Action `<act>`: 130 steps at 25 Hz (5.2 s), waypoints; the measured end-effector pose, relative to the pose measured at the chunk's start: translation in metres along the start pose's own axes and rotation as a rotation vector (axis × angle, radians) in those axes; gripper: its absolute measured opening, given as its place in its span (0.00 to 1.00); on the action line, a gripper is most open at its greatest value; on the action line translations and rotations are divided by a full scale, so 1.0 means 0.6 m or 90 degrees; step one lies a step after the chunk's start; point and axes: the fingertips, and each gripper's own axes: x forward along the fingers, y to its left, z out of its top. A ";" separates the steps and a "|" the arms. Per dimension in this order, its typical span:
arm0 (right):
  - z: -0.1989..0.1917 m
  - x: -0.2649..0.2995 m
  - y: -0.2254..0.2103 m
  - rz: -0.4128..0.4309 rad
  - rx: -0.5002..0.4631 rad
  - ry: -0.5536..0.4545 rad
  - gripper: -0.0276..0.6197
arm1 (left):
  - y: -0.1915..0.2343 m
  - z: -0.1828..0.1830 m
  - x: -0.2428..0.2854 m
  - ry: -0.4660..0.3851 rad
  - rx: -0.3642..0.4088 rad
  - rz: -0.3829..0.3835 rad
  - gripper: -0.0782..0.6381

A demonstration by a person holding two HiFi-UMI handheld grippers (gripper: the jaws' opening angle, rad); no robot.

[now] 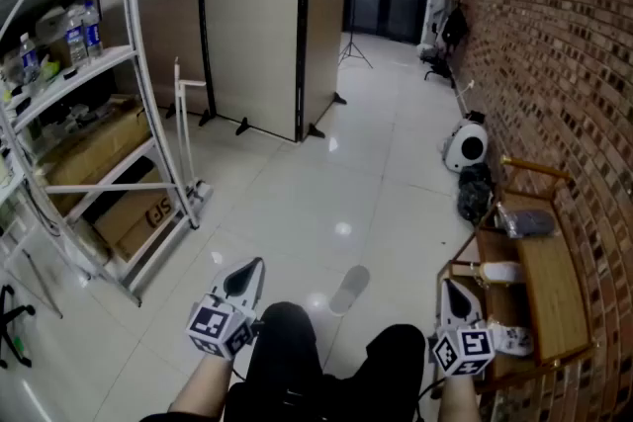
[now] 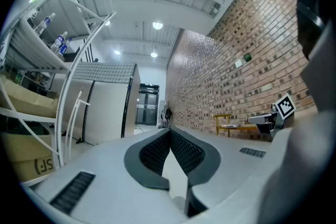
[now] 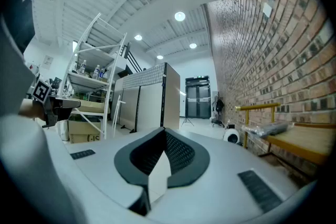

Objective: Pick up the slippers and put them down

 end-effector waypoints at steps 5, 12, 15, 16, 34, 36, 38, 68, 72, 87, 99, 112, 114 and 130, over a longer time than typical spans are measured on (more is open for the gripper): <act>0.046 -0.009 0.027 0.026 -0.006 -0.032 0.06 | -0.009 0.030 -0.012 -0.039 0.032 -0.032 0.11; 0.010 0.008 0.027 0.022 0.008 -0.011 0.06 | -0.029 0.010 0.025 -0.006 0.030 -0.043 0.11; 0.006 0.034 0.015 0.020 0.008 -0.005 0.06 | -0.039 0.002 0.070 -0.011 0.039 -0.063 0.11; 0.004 0.046 0.011 0.022 0.010 -0.002 0.06 | -0.041 -0.002 0.086 -0.015 0.045 -0.074 0.11; 0.008 0.340 -0.094 -0.030 0.018 0.003 0.06 | -0.032 -0.029 0.464 -0.010 0.054 -0.099 0.11; 0.010 0.344 -0.095 -0.027 -0.009 0.008 0.06 | -0.048 -0.046 0.479 0.011 0.052 -0.119 0.11; 0.012 0.339 -0.095 -0.028 -0.022 0.008 0.06 | -0.066 -0.061 0.489 0.022 0.049 -0.137 0.11; 0.034 0.126 -0.369 -0.416 -0.029 -0.011 0.06 | -0.422 -0.029 0.722 -0.037 -0.015 -0.505 0.11; 0.033 0.068 -0.388 -0.476 -0.029 -0.011 0.06 | -0.502 -0.034 0.717 -0.035 -0.029 -0.575 0.11; 0.031 -0.114 -0.430 -0.592 -0.017 -0.018 0.06 | -0.728 -0.065 0.676 0.058 -0.096 -0.706 0.11; -0.014 -0.123 -0.446 -0.571 0.025 -0.028 0.06 | -0.799 -0.196 0.733 0.451 -0.782 -0.622 0.37; -0.037 -0.110 -0.464 -0.563 0.045 -0.024 0.06 | -0.865 -0.268 0.800 0.481 -0.806 -0.582 0.46; -0.040 -0.113 -0.463 -0.564 0.049 -0.023 0.06 | -0.875 -0.268 0.801 0.488 -0.816 -0.588 0.46; -0.018 -0.068 -0.470 -0.482 0.051 -0.062 0.06 | -0.798 -0.183 0.784 0.353 -0.889 -0.612 0.21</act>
